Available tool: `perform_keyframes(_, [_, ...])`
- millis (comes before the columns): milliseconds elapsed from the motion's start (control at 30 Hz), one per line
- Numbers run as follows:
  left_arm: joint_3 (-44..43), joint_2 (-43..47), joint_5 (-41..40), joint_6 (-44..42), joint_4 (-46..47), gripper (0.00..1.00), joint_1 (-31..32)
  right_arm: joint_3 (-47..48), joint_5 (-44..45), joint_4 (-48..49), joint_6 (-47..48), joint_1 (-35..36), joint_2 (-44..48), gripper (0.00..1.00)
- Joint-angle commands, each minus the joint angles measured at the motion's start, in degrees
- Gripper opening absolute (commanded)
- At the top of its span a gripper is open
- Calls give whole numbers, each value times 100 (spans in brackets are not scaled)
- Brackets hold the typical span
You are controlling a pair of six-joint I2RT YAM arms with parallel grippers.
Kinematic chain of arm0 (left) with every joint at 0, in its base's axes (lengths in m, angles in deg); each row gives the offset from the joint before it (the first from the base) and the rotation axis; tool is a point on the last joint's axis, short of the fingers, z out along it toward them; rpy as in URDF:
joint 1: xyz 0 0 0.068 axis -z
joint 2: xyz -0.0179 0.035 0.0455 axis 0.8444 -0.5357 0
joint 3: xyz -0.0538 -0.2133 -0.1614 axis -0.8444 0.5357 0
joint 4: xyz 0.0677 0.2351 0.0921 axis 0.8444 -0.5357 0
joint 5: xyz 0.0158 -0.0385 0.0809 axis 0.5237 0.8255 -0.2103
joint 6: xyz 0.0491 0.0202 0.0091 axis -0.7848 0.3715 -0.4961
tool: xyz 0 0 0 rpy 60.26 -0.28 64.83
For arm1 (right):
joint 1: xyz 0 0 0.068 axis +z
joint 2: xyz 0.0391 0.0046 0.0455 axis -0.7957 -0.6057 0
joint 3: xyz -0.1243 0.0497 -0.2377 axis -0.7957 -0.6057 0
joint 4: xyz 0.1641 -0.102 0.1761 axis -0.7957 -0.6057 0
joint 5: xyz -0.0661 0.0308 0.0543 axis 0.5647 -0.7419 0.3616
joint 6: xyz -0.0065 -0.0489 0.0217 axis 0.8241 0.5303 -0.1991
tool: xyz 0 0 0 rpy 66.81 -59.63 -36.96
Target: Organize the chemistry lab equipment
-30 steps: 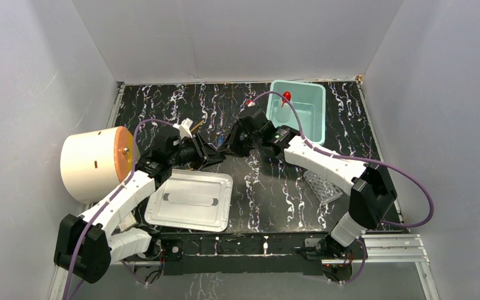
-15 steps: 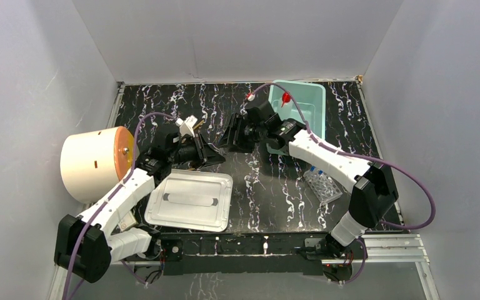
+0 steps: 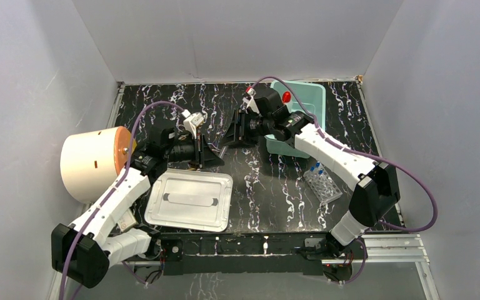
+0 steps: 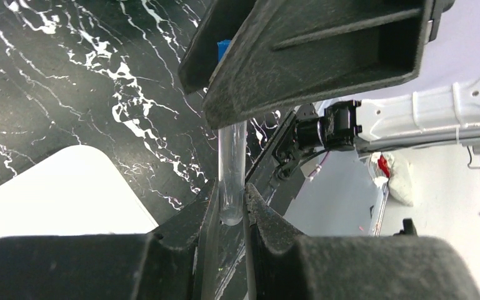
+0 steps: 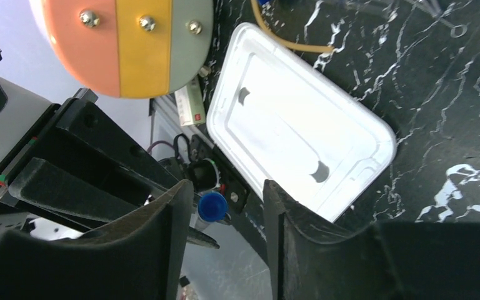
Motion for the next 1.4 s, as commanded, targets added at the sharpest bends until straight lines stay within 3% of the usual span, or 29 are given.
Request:
perform_keyframes(0, [-435, -183, 688, -823, -370, 0, 16, 215, -726, 355, -97, -32, 260, 49])
perform_keyframes(233, [-692, -341, 651, -1418, -853, 0, 16, -151, -1057, 588, -499, -275, 560, 40])
perform_keyframes(600, [-621, -284, 970, -1176, -585, 0, 16, -335, -1593, 711, -542, -424, 589, 39])
perform_keyframes(733, [-637, -278, 1140, -1041, -462, 0, 16, -166, -1478, 488, -350, -433, 448, 43])
perform_keyframes(1000, [-647, -345, 1271, -1043, -478, 0, 16, -138, -1492, 529, -304, -434, 364, 37])
perform_keyframes(1267, [-682, -372, 1101, -1177, -657, 0, 16, -154, -1525, 527, -291, -444, 404, 16])
perform_keyframes(1300, [-678, -378, 1028, -1185, -677, 2, 16, -174, -1523, 525, -300, -456, 445, 14])
perform_keyframes(1367, [-692, -395, 922, -1188, -709, 19, 16, -233, -1532, 545, -358, -472, 531, 11])
